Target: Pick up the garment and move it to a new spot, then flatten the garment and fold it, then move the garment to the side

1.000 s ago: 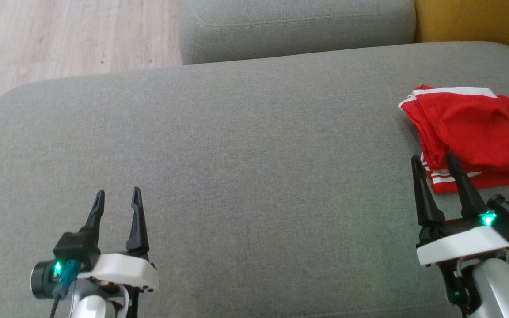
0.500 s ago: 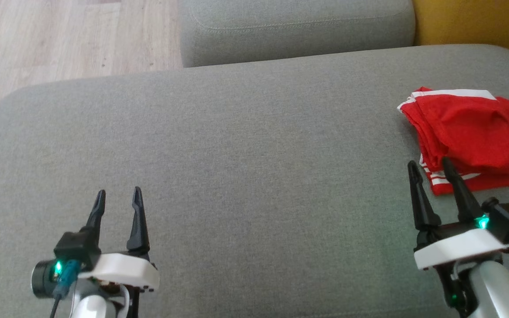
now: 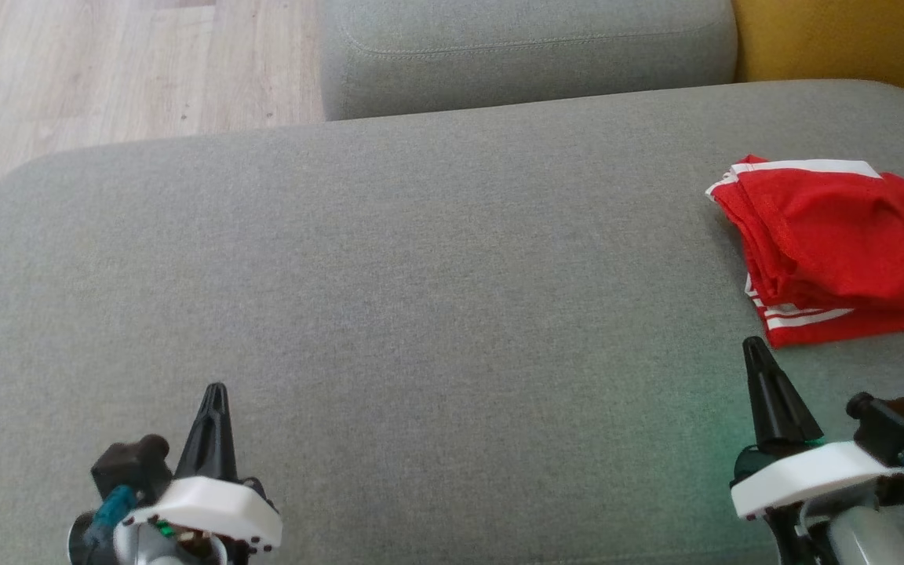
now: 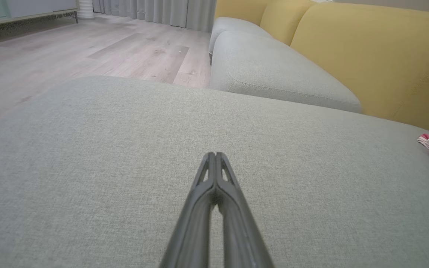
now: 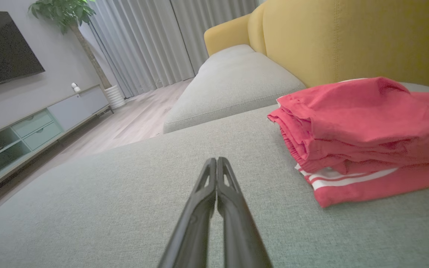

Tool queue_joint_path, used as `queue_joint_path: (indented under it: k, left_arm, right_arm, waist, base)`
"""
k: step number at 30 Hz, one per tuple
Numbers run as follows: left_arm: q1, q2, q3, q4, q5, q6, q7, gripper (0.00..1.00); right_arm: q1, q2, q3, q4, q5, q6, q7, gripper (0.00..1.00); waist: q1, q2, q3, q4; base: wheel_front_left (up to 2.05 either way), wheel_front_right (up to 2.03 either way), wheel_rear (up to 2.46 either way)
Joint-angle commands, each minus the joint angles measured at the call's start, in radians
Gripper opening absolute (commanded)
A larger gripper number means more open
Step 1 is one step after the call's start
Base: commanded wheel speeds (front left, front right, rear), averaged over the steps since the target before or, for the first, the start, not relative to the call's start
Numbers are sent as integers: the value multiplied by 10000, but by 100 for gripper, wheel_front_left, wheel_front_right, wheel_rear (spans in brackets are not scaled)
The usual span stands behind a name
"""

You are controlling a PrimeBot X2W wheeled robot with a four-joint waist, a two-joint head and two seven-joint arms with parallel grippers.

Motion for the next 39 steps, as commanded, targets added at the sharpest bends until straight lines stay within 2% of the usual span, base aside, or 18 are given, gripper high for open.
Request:
queue_joint_path:
  k: [1, 39]
  left_arm:
    - [-430, 7, 191, -311, -301, -91, 50, 0]
    - [-771, 11, 893, -292, -4752, -705, 1165, 0]
  right_arm:
    - [-489, -60, -178, -362, 280, -1, 101, 0]
    - [-576, 440, -1061, -522, 4052, -3, 1177, 0]
  waist:
    - [0, 0, 0, 3]
    - [0, 0, -16, 58]
  base:
    - [0, 0, 0]
    - [0, 0, 0]
